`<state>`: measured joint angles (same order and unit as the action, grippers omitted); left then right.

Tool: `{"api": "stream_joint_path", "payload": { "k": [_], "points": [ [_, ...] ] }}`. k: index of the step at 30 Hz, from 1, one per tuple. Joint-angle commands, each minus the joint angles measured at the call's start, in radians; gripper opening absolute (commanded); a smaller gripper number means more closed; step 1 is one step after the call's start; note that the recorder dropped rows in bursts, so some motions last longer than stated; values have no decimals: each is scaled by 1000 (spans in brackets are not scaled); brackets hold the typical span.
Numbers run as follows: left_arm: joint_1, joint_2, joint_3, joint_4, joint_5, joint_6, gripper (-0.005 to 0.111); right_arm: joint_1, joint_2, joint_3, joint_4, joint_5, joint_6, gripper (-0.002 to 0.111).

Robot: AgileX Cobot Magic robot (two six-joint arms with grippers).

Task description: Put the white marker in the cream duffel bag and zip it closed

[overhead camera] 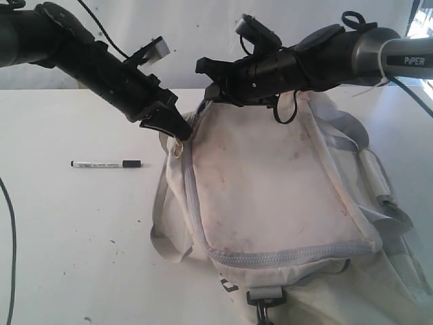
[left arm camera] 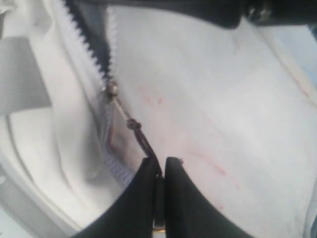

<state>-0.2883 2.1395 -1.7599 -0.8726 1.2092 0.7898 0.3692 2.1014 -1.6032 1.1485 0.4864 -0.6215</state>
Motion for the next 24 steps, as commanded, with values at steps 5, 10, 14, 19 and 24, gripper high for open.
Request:
{"api": "stream_joint_path", "payload": {
  "k": [5,10,14,19,24],
  "points": [
    [-5,-17,9,29,12,-66,0,-1,-3,-5,69,-159,-1,0],
    [-5,-28,86,22,12,-79,0,-1,-3,-5,112,-215,-1,0],
    [-5,-52,165,3,12,-84,0,-1,-3,-5,112,-220,-1,0],
    [-5,-118,245,-30,12,-88,0,-1,-3,-5,112,-193,-2,0],
    [-5,-207,365,-32,12,-88,0,-1,-3,-5,107,-174,-2,0]
  ]
}}
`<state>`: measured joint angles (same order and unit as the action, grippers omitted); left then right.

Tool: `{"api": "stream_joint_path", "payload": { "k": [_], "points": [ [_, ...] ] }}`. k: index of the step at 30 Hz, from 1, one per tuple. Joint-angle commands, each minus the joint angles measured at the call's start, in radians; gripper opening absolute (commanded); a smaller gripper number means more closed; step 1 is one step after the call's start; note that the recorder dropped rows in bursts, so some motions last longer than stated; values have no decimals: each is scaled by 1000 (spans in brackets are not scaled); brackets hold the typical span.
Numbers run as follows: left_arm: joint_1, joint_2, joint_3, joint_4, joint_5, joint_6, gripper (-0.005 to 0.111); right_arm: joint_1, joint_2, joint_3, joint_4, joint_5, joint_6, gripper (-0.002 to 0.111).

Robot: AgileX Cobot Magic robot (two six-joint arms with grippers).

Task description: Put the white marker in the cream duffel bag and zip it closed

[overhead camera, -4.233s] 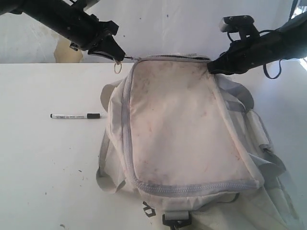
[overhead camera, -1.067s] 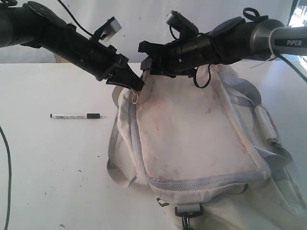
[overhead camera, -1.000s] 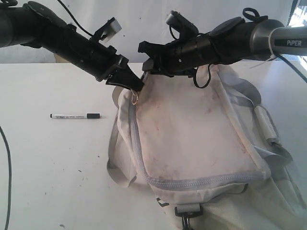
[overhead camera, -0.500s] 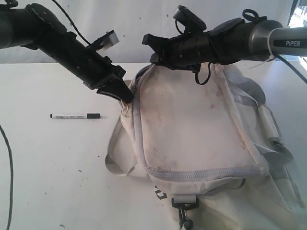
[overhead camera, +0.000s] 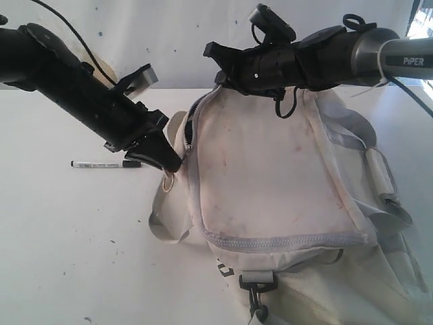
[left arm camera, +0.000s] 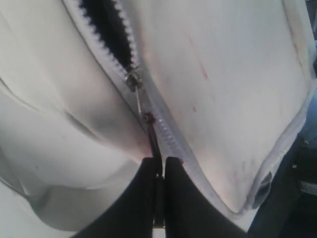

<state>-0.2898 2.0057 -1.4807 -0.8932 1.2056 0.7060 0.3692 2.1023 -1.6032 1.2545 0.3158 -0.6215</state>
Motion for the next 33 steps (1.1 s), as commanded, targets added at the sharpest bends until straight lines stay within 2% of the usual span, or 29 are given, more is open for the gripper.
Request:
{"api": "stream_joint_path", "payload": {
  "k": [1,6,14,21,26,27,28,29,31,33],
  "points": [
    [-3,-90,119,-15,15,-7,0,-1,-4,-5,1,-4,-2,0],
    [-3,-152,272,-60,15,-3,0,-1,-4,-5,-2,-4,-6,0],
    [-3,-182,429,-132,15,3,0,-1,-4,-5,-36,26,-6,0],
    [-3,-182,496,-165,15,28,0,-1,-4,-5,-51,26,-6,0],
    [-3,-182,502,-236,15,183,1,-1,-4,-5,-54,45,-6,0],
    [-3,-182,502,-260,15,211,2,-1,-4,-5,-54,51,-6,0],
    [-3,-182,502,-294,15,261,12,-1,-4,-5,-54,68,-6,0],
    [-3,-182,502,-302,15,266,17,-1,-4,-5,-54,75,-6,0],
    [-3,-182,502,-305,-13,266,40,-1,-4,-5,-57,86,-6,0],
    [-3,-182,502,-300,-23,266,55,-1,-4,-5,-59,93,-6,0]
  ]
}}
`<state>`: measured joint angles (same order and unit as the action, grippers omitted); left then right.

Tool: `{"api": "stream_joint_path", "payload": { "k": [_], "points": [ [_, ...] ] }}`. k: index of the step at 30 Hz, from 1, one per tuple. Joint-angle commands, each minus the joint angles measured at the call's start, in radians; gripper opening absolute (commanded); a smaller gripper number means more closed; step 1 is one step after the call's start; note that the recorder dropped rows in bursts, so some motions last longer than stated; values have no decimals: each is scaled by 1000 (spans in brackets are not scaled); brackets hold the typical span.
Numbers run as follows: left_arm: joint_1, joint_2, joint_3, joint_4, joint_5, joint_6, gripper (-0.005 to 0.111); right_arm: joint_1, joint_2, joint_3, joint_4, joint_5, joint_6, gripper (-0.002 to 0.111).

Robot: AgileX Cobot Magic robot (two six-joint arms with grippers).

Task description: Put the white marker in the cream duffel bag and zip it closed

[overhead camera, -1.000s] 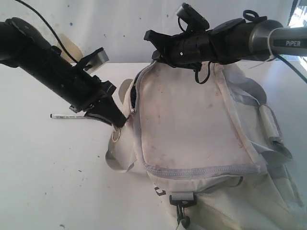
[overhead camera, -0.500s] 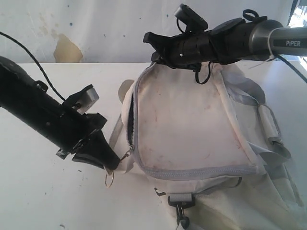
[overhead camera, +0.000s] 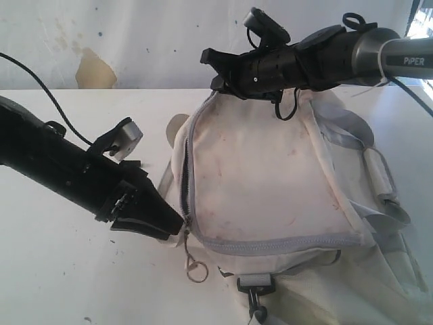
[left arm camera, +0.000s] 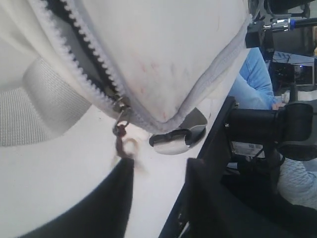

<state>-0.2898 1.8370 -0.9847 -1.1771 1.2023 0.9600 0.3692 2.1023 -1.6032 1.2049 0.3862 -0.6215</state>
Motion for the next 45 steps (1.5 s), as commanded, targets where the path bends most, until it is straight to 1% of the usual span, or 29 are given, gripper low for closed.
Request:
{"api": "stream_joint_path", "payload": {
  "k": [1,2,4,5,6,8,11,15,18,23,27,31,34,41,45],
  "points": [
    [-3,-14,6,-16,-19,12,60,-1,-4,-5,-12,24,-6,0],
    [-3,-14,6,-16,-19,6,64,-1,-4,-5,-12,32,-6,0],
    [-1,-14,2,-5,-39,-22,67,-1,-4,-5,-17,49,-6,0],
    [-1,-14,-15,31,-47,-57,67,-1,-6,-5,-21,61,-6,0],
    [-1,-14,-41,106,-54,-97,67,-1,-8,-5,-28,80,-6,0],
    [-1,-14,-77,203,-68,-166,67,-1,-10,-5,-43,103,-6,0],
    [-1,-14,-132,345,-79,-236,67,-3,-19,-5,-97,132,-6,0],
    [-1,-14,-179,447,-92,-293,67,-10,-28,-5,-137,189,-2,0],
    [-1,-14,-192,526,-99,-319,67,-26,-38,-5,-141,234,-2,0],
    [-1,-14,-192,686,-172,-395,67,-65,-67,-1,-157,320,-2,0],
    [-1,-14,-192,796,-220,-550,67,-104,-84,-1,-183,411,0,0],
    [-1,-14,-192,893,-277,-608,67,-155,-104,-1,-209,496,28,0],
    [-1,-14,-192,935,-290,-631,67,-197,-117,-1,-233,569,28,0],
    [1,-14,-203,956,-351,-650,67,-291,-132,-1,-295,715,28,0],
    [38,-14,-253,954,-343,-696,67,-342,-133,-1,-375,781,28,0]
  ]
}}
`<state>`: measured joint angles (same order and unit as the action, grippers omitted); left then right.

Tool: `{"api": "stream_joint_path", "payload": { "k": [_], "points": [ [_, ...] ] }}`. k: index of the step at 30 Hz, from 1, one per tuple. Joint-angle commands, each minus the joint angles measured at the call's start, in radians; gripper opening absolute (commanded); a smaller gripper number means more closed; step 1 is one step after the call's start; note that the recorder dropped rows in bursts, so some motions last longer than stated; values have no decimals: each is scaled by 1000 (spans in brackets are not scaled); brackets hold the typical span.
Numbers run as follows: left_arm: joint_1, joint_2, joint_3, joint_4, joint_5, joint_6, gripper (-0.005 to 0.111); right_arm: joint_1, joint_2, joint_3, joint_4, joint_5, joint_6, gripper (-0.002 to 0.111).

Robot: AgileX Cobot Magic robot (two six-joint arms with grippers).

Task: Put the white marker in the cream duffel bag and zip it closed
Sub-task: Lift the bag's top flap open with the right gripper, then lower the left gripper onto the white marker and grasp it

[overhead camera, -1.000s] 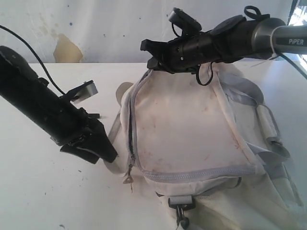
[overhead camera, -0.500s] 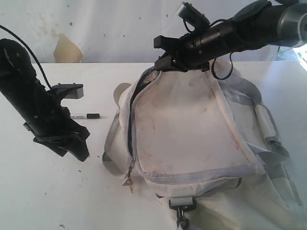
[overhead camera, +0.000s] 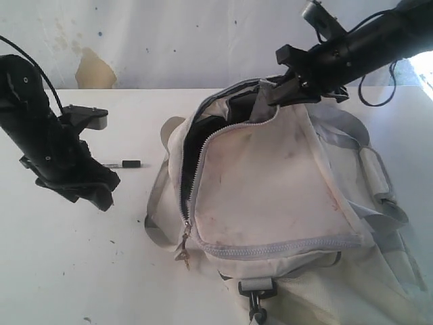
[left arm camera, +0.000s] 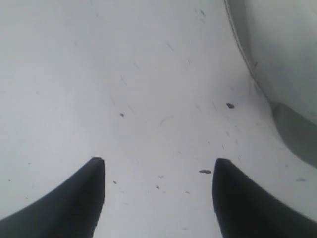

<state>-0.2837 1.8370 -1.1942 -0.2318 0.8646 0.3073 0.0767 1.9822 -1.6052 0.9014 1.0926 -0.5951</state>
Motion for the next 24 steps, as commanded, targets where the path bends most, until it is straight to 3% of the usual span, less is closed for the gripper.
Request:
{"api": "stream_joint_path", "payload": {
  "k": [1,12,20,24],
  "points": [
    [43,-14,-56,9,-7,-43,67,-59,-13,1,-79,88,1,0],
    [122,-14,-76,9,-173,-15,66,-154,-14,1,-179,128,4,0],
    [132,-12,-76,9,-201,-15,37,-200,-14,1,-236,128,61,0],
    [132,-12,-76,9,-204,-15,35,-226,-14,1,-262,128,61,0]
  ]
}}
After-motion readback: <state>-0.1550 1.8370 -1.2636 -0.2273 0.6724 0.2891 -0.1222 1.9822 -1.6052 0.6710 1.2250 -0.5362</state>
